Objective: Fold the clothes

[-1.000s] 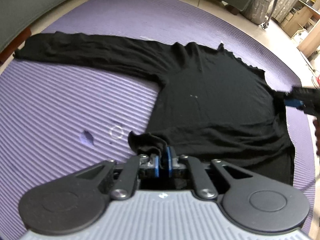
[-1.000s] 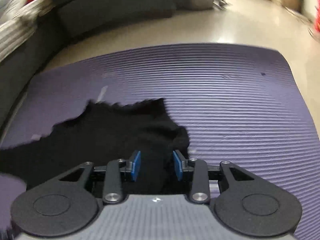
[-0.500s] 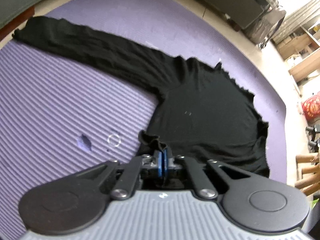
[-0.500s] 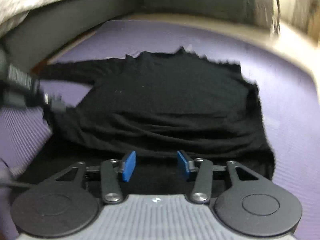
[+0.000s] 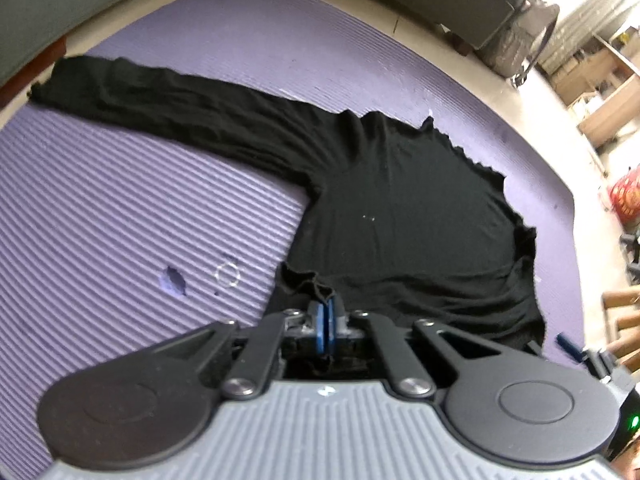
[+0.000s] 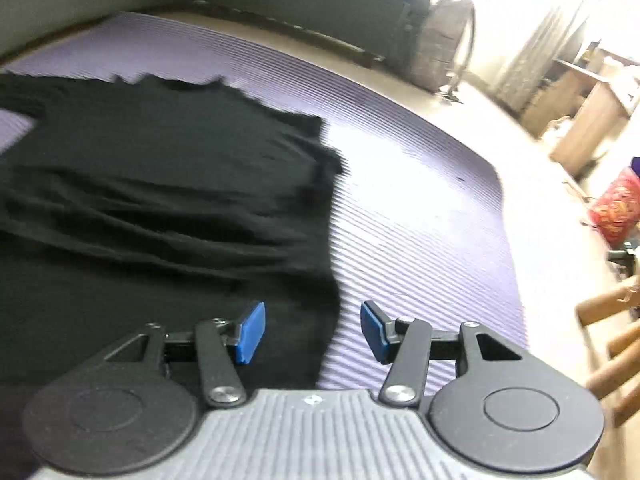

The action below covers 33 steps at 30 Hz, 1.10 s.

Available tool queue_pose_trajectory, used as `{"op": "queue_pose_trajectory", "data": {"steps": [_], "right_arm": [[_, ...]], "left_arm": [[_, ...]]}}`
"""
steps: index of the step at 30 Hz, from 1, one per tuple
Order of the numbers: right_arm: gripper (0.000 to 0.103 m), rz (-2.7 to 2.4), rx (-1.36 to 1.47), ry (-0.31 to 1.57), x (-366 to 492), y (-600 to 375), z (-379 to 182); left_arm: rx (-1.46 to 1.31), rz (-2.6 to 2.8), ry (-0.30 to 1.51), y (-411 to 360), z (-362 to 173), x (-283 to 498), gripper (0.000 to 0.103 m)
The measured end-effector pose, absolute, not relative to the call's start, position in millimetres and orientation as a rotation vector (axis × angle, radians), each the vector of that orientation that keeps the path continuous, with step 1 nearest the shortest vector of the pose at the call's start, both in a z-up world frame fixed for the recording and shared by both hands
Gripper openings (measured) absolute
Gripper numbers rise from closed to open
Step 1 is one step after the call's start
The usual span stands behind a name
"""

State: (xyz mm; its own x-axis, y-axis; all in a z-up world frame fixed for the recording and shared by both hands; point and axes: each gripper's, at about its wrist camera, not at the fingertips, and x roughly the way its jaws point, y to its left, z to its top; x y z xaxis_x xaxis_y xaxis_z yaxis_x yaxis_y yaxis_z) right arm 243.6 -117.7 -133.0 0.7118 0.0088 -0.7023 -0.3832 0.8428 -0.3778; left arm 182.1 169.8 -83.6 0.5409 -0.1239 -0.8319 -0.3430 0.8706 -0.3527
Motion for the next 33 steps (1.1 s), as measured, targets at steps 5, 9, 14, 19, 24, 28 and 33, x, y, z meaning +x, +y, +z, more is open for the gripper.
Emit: {"op": "queue_pose_trajectory", "data": {"steps": [5,9,14,19,24,28,33], "right_arm": [[0.010,0.280,-0.414,0.738,263,-133,-136],[0.001,0.252,-0.256,0.771,273,-156,-130],[0.001,0.182,-0.155,0.815,276,-171,-129],[0.004,0.193,-0.130,0.829,273,-170,-131],[0.006,0.191,-0.121,0.835,277,-172,-133],[0.021,0.198,-0.094,0.858,279,-176,-131],[0.028,0.271,0.000,0.924,285,-189,-116]], "left_arm": [[-0.483,0.121,1.044,161,-87,176,0.001],[-0.433,0.135,1.068,155,-85,171,0.001],[-0.351,0.167,1.133,148,-95,170,0.002],[-0.252,0.196,1.204,142,-108,176,0.012],[-0.160,0.226,1.220,138,-95,178,0.068],[-0.101,0.246,1.196,137,-79,179,0.077],[-0.061,0.223,1.120,123,-59,192,0.082]]}}
